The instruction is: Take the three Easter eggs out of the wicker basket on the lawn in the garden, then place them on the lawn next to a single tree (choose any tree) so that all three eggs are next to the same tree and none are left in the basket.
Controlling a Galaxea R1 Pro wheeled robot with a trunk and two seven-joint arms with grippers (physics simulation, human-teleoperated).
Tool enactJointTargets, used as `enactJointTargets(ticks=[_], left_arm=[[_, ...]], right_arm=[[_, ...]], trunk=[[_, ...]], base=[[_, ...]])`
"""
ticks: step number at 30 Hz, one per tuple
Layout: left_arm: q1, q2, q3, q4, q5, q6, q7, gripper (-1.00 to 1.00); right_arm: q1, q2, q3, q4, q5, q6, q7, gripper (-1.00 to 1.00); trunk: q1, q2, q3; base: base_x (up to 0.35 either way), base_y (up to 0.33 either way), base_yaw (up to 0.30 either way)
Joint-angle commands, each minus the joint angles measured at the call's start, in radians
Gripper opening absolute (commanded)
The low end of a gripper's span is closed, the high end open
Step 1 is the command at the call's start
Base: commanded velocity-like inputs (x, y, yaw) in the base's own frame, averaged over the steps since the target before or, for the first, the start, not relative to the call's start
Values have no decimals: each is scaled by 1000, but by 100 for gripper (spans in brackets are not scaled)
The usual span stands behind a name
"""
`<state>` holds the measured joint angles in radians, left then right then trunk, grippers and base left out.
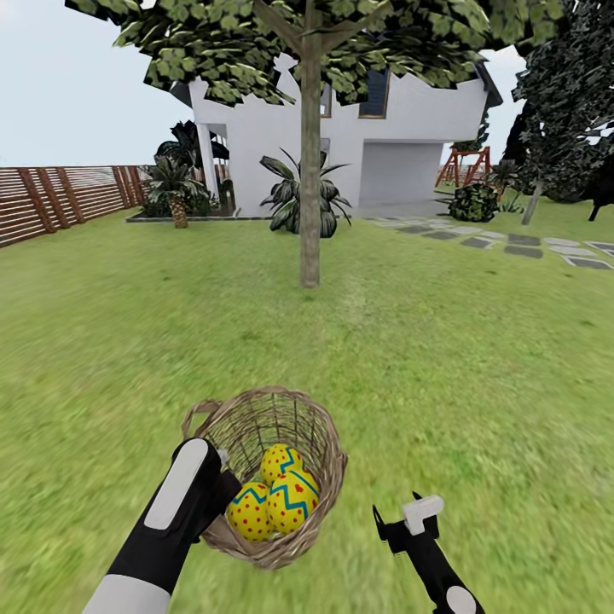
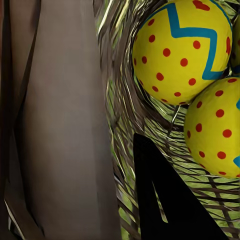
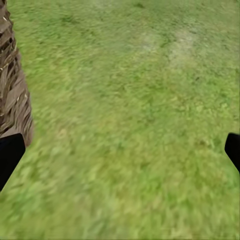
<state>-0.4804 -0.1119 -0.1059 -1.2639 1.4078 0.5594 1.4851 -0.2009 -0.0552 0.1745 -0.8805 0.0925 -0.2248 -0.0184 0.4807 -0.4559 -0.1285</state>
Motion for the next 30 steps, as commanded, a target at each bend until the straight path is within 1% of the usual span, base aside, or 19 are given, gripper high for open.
enactJointTargets(ticks=[1,12,20,30], left_arm=[[0,0,0,0,0,5,-3,-100],[0,1,0,0,1,5,-4,-100],[0,7,0,0,-2,5,6,-100],[0,5,1,0,-2,1,2,-100]], right_arm=[[0,0,0,0,0,0,0,100],[0,0,-7,-4,-7,-1,0,100],[0,0,-10,-6,3,-2,-2,100],[0,0,-10,-2,-2,-2,-2,100]], trunk=[[0,0,0],[0,0,0],[0,0,0],[0,0,0]], base=[[330,0,0],[330,0,0],[330,0,0],[330,0,0]])
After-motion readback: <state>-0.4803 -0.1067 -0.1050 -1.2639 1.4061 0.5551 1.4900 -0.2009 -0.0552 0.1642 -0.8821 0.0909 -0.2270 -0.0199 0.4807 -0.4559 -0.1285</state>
